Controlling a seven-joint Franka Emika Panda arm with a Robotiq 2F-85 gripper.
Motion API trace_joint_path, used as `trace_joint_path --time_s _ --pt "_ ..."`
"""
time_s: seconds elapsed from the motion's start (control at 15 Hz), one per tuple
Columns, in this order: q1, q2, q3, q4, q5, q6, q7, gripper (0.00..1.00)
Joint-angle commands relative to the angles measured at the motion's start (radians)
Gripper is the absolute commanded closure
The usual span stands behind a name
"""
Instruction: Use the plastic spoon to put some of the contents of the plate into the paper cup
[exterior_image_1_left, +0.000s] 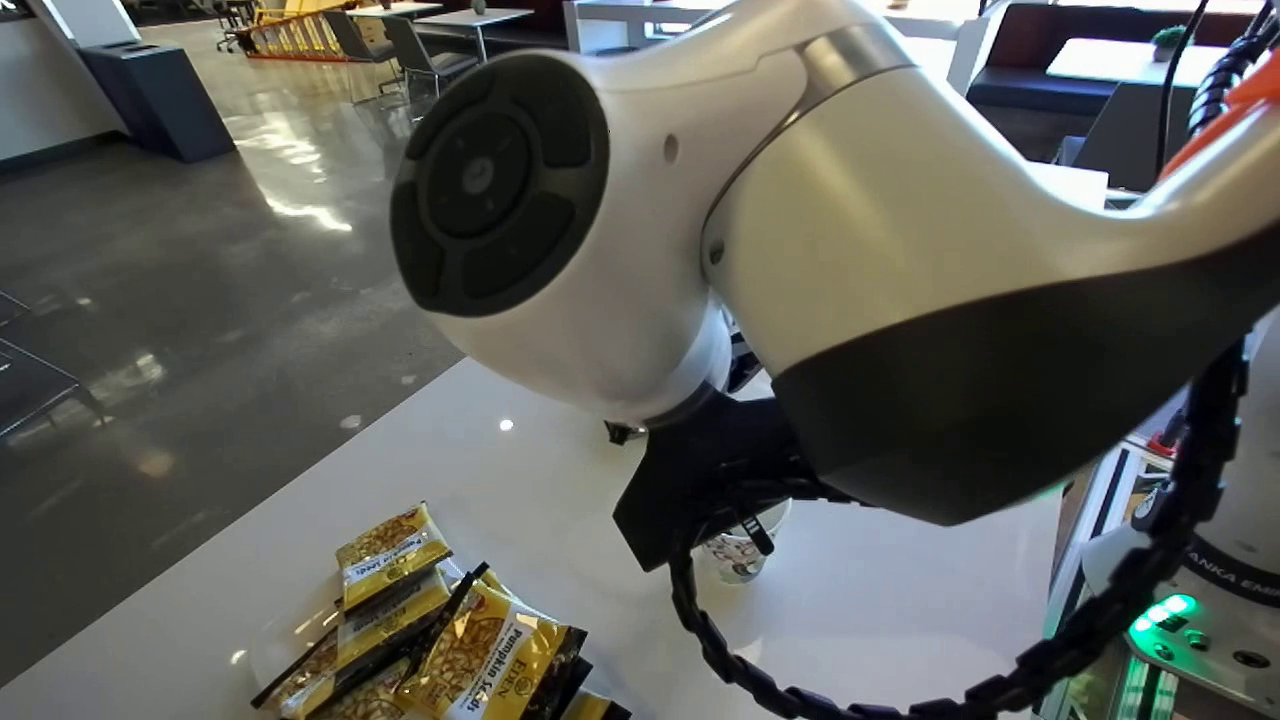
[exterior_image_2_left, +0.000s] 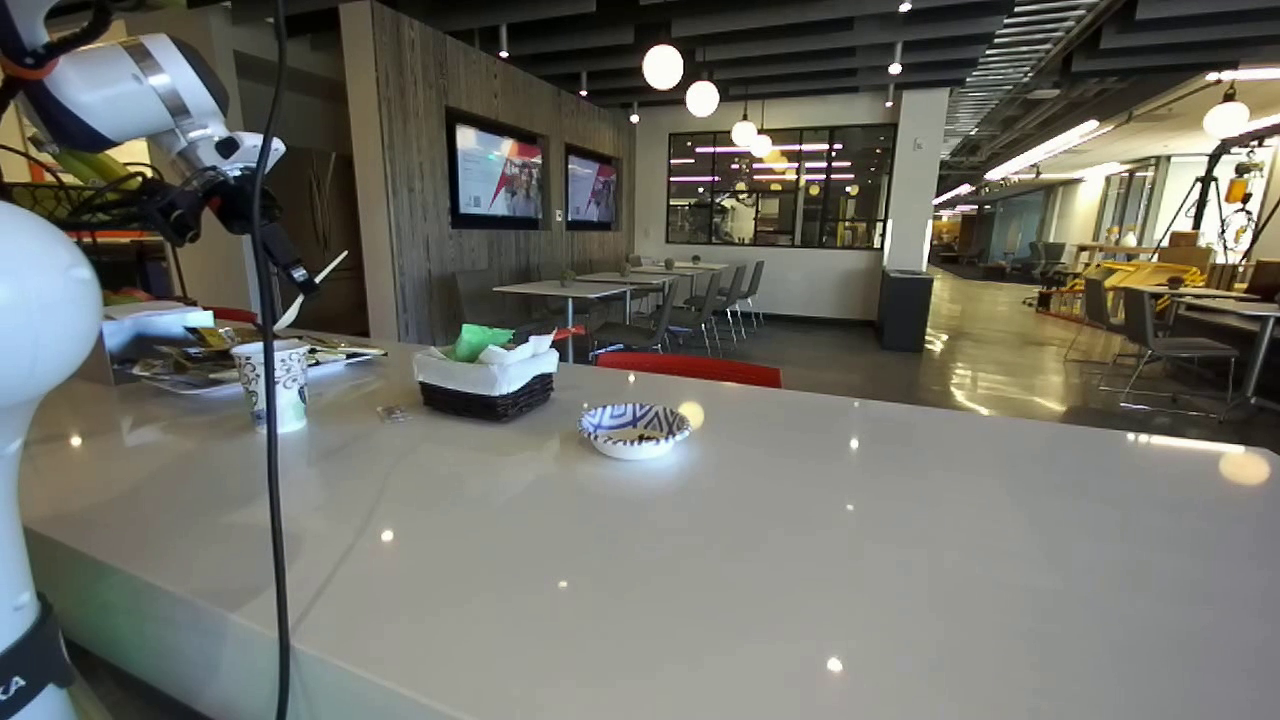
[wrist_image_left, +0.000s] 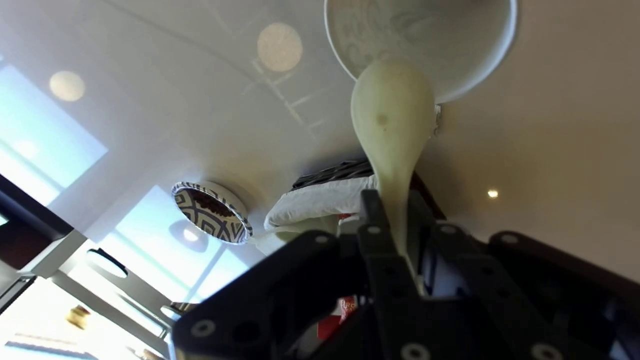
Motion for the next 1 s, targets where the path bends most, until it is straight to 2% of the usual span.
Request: trace_joint_path --time_s 0.0,0.27,0.47,0.53,0.67,0.8,0.87,0.93 --pt "-0.02 -0.08 -0.042 -0.053 0.079 0.083 -0.115 0.96" --pt "-0.087 -0.195 -0.114 -0.115 0.253 0.172 -0.361 0.96" --pt "-0.138 -0.259 -0.179 -0.141 0.403 0.185 -0.6 0.96" --pt "-0.158 -0.266 -0.203 -0.136 0.447 0.145 -0.679 0.96" --pt "-0.111 -0.291 -0.31 -0.159 0.465 0.124 -0.839 0.96" --pt "-0.099 -0.308 -0.393 -0.183 0.468 0.13 -0.998 0.96" --pt "-0.13 -0.316 -0.418 -0.188 0.48 0.119 -1.077 0.96" --pt "-0.183 -0.276 -0.313 -0.142 0.449 0.129 -0.959 0.86"
